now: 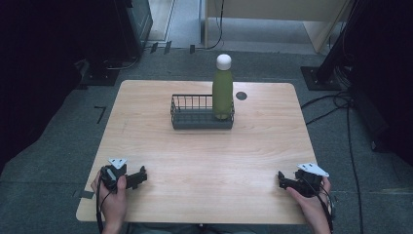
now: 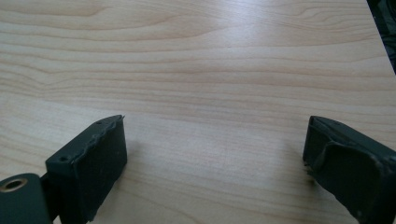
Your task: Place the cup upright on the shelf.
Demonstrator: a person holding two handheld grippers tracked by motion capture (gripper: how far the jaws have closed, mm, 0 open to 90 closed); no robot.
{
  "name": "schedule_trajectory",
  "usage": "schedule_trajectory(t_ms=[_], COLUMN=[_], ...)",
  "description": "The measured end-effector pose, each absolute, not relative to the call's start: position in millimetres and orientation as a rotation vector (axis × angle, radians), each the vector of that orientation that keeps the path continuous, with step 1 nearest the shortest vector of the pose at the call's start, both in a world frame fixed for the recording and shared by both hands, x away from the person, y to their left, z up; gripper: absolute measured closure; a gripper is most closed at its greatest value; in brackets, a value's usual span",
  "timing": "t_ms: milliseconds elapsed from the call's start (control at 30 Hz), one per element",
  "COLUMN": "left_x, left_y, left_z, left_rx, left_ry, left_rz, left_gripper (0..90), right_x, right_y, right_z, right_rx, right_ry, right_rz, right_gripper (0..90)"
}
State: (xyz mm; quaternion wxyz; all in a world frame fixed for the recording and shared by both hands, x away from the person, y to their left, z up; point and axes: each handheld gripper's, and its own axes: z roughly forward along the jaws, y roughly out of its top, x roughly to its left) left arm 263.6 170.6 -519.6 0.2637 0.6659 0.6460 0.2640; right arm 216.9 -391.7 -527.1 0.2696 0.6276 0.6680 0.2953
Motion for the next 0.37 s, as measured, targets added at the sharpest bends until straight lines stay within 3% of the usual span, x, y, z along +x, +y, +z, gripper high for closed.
schedule_trajectory(t_ms=[100, 167, 367], left_x=[263.6, 263.6, 263.6], left_y=[170.6, 170.6, 170.6], left_z=[-519.6, -519.6, -519.6], left_rx=[1.8, 1.8, 1.8], left_ry=[1.747, 1.747, 1.747], left_rz=[0.714, 0.714, 0.714], left_gripper=[0.0, 0.0, 0.0], right_x=[214.2, 211.2, 210.7], right_y=[-392.4, -393.4, -393.9], right_z=[-527.2, -526.8, -526.8], right_rx=[1.707, 1.706, 1.702], right_ry=[1.803, 1.781, 1.78], right_rz=[0.806, 0.818, 0.819], right_gripper=[7.6, 15.1, 15.1])
